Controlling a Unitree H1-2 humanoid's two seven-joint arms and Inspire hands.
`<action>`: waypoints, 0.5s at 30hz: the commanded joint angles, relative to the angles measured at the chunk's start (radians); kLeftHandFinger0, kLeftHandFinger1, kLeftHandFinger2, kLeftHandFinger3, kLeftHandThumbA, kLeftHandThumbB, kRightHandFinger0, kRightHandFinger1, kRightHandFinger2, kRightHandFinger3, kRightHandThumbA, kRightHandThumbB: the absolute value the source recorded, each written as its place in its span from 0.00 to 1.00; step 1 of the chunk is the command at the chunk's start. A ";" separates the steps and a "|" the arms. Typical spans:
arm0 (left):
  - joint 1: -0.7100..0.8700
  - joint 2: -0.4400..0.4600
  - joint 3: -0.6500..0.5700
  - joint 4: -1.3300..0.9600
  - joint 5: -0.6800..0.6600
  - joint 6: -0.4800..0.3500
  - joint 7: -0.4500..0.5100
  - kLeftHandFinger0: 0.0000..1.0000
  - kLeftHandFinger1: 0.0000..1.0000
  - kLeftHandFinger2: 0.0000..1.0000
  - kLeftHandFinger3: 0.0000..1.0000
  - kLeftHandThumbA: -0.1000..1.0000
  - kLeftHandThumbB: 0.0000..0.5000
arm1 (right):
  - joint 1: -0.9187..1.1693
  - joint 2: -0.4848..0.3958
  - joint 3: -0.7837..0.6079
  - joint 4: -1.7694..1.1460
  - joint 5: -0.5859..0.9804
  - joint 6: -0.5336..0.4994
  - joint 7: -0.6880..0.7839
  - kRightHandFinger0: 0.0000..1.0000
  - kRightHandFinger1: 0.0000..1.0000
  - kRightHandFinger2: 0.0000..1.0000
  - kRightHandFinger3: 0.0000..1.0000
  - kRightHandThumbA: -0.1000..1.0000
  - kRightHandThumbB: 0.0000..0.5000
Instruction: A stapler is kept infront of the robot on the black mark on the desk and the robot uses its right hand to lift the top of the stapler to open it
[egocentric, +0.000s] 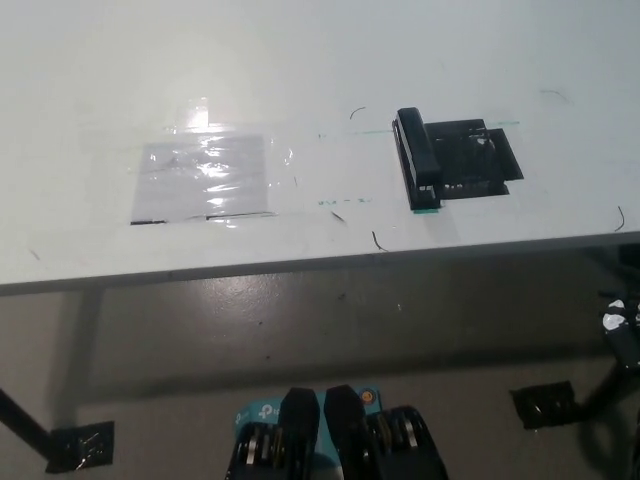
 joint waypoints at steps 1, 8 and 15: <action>-0.006 0.019 0.007 -0.026 -0.016 -0.004 0.010 0.24 0.24 0.40 0.65 0.84 0.00 | -0.040 -0.015 0.004 -0.072 -0.004 -0.027 0.004 0.28 0.32 0.44 0.70 0.21 0.02; -0.013 0.018 0.000 -0.025 -0.014 0.002 0.011 0.23 0.23 0.37 0.64 0.84 0.00 | -0.110 -0.021 0.017 -0.151 0.006 0.031 0.038 0.30 0.35 0.44 0.71 0.24 0.00; -0.011 0.016 0.003 -0.022 -0.020 -0.001 0.009 0.24 0.23 0.37 0.65 0.85 0.00 | -0.203 -0.003 0.055 -0.300 0.055 0.140 0.103 0.30 0.34 0.46 0.73 0.23 0.00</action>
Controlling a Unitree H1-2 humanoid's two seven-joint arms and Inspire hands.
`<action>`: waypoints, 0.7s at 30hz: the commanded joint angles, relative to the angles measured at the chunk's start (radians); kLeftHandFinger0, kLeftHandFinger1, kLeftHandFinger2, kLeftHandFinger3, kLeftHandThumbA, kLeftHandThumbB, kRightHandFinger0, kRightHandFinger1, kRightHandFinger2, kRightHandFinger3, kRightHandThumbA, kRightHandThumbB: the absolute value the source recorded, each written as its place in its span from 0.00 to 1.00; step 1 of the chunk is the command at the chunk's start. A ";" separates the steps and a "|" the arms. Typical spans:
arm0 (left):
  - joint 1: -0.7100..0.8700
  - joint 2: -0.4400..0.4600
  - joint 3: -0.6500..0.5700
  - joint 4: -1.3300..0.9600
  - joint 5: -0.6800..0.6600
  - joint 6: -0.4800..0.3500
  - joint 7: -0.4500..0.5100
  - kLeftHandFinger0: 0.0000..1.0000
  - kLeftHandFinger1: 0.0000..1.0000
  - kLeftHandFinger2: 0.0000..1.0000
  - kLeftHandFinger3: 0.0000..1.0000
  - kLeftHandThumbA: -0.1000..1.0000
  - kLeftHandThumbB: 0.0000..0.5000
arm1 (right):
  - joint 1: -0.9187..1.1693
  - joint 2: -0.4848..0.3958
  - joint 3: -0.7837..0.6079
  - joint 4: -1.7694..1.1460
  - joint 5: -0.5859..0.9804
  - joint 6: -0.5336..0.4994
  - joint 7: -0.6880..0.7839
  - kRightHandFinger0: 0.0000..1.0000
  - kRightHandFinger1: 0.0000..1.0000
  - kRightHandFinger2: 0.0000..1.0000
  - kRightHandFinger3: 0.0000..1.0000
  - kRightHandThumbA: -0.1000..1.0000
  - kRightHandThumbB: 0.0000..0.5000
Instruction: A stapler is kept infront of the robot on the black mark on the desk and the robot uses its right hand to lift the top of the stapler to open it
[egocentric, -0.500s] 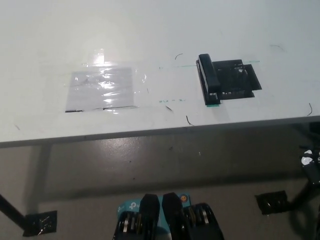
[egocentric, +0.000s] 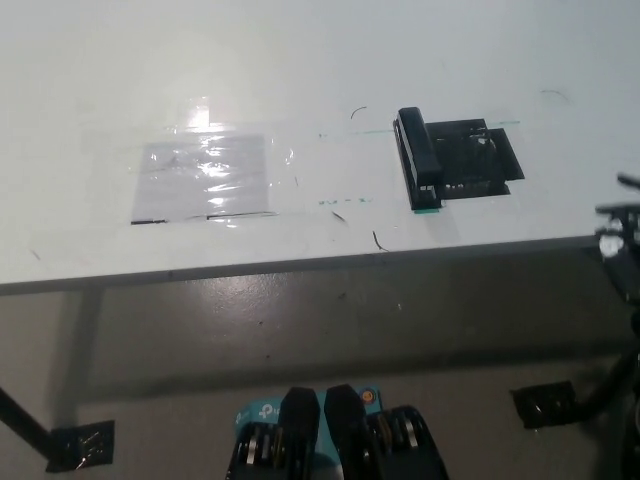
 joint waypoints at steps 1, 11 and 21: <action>-0.007 0.015 0.007 -0.024 -0.017 -0.005 0.011 0.24 0.23 0.37 0.65 0.85 0.00 | -0.069 0.005 0.027 -0.106 0.033 0.092 0.058 0.30 0.34 0.46 0.73 0.23 0.00; -0.014 0.013 0.003 -0.019 -0.013 -0.006 0.013 0.23 0.22 0.38 0.65 0.86 0.00 | -0.112 0.150 0.066 -0.132 0.159 0.298 0.100 0.28 0.31 0.43 0.72 0.21 0.00; -0.010 0.014 0.005 -0.035 -0.015 0.003 0.013 0.26 0.24 0.38 0.64 0.87 0.00 | -0.127 0.278 -0.003 -0.074 0.275 0.506 0.083 0.36 0.36 0.49 0.79 0.16 0.00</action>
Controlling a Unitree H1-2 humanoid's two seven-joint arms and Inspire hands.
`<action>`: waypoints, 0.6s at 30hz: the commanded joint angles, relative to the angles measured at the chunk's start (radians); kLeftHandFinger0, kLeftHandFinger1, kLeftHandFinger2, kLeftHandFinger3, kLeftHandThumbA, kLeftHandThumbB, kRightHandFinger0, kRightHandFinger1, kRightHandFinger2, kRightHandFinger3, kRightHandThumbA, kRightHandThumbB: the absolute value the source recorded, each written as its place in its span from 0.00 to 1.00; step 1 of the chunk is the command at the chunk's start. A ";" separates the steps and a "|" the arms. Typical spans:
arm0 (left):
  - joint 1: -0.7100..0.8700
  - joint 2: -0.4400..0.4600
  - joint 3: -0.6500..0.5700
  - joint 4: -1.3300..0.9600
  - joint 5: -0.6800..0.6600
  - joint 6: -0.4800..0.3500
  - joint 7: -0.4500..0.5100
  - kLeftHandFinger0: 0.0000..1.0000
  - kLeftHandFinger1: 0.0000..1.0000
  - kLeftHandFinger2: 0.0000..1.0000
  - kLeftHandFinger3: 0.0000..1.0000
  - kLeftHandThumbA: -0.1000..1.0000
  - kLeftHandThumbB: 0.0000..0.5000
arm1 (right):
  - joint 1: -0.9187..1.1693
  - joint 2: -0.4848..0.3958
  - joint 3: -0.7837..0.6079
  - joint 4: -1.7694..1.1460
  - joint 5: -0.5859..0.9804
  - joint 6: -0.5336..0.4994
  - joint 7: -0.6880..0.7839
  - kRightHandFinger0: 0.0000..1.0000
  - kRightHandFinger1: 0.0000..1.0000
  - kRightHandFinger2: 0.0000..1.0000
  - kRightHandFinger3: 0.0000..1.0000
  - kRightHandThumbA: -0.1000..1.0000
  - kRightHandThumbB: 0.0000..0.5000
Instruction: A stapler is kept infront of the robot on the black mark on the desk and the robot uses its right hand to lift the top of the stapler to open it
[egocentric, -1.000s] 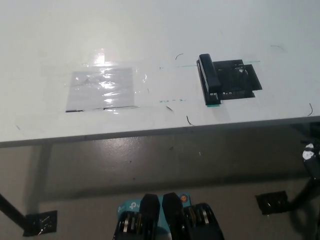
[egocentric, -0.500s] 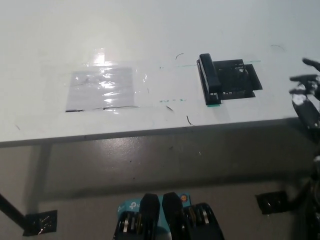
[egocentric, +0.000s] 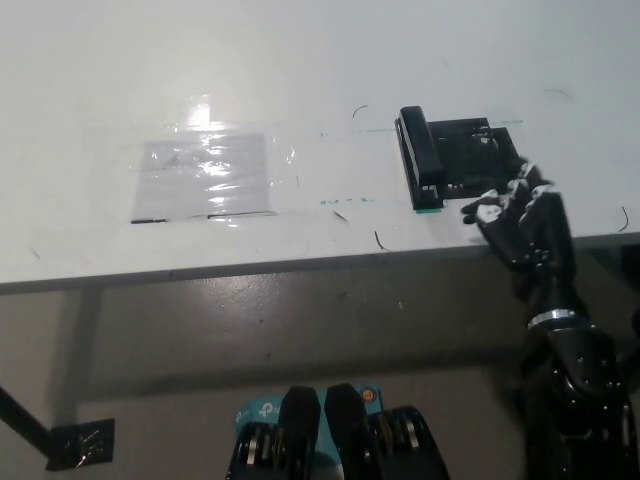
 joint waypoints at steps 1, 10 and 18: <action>-0.004 0.015 0.006 -0.032 -0.019 -0.008 0.008 0.25 0.23 0.37 0.63 0.86 0.00 | -0.069 0.041 -0.046 0.032 0.102 0.111 -0.003 0.36 0.36 0.51 0.79 0.17 0.00; -0.004 0.019 0.007 -0.023 -0.014 -0.014 0.008 0.24 0.22 0.38 0.66 0.83 0.00 | -0.181 0.105 -0.160 0.140 0.210 0.117 -0.067 0.46 0.56 0.72 0.92 0.19 0.00; 0.013 0.010 0.007 -0.040 -0.015 -0.002 0.011 0.25 0.24 0.40 0.67 0.85 0.00 | -0.236 0.124 -0.192 0.191 0.301 0.117 -0.174 0.57 0.65 0.78 0.93 0.20 0.00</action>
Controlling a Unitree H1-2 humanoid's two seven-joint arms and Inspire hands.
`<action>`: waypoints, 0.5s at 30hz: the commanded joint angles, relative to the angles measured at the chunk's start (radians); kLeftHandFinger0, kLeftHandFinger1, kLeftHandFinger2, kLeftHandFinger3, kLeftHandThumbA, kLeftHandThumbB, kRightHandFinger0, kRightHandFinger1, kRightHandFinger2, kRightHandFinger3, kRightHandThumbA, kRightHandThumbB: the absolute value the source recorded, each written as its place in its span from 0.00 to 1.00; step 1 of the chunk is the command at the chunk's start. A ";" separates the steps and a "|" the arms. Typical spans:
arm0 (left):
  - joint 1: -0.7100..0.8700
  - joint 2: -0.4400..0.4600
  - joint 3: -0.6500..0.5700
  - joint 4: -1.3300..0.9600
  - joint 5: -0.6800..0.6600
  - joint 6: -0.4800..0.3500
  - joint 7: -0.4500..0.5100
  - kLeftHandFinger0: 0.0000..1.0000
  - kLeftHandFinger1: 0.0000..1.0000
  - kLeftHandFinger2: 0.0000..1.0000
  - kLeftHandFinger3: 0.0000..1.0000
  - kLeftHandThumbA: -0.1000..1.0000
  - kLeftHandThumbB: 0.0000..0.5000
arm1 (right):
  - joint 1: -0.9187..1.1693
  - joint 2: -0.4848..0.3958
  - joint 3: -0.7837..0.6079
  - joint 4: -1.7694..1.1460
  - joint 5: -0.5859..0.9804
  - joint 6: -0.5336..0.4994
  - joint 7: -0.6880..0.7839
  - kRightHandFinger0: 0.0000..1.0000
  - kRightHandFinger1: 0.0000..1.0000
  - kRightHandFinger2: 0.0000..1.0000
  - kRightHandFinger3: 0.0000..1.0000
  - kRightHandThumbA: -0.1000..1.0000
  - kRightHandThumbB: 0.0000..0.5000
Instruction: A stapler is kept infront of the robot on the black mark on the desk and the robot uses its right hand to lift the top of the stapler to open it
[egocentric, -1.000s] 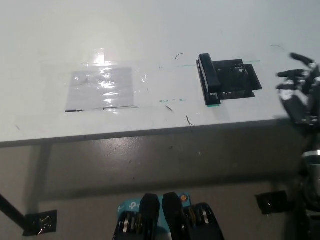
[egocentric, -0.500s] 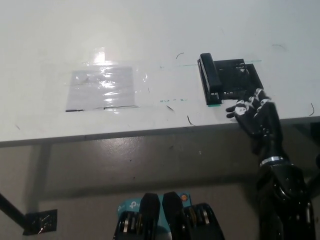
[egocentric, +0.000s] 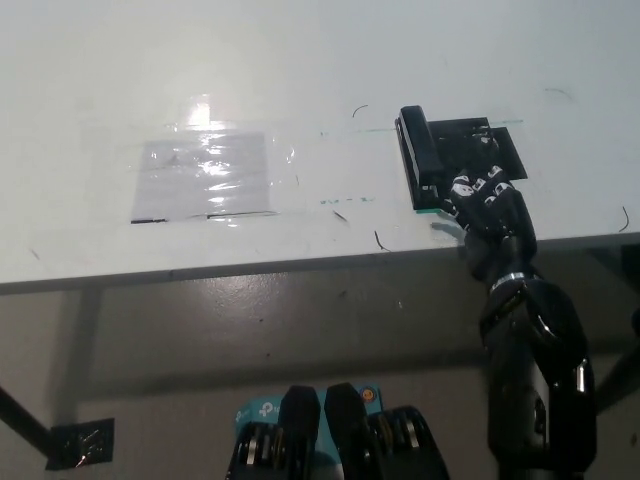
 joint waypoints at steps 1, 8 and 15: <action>0.009 0.011 0.007 -0.033 -0.014 -0.009 0.011 0.24 0.23 0.40 0.67 0.86 0.00 | -0.067 0.012 0.000 0.006 0.086 0.008 -0.073 0.57 0.65 0.78 0.93 0.20 0.00; -0.006 0.006 0.017 -0.038 -0.023 0.006 0.022 0.25 0.23 0.40 0.65 0.87 0.00 | -0.078 -0.011 0.037 0.023 0.129 0.008 -0.126 0.57 0.67 0.78 0.92 0.18 0.00; -0.006 0.008 0.019 -0.046 -0.018 0.007 0.023 0.25 0.23 0.39 0.65 0.87 0.00 | -0.018 -0.033 0.112 0.019 0.152 0.008 -0.230 0.57 0.63 0.76 0.93 0.20 0.00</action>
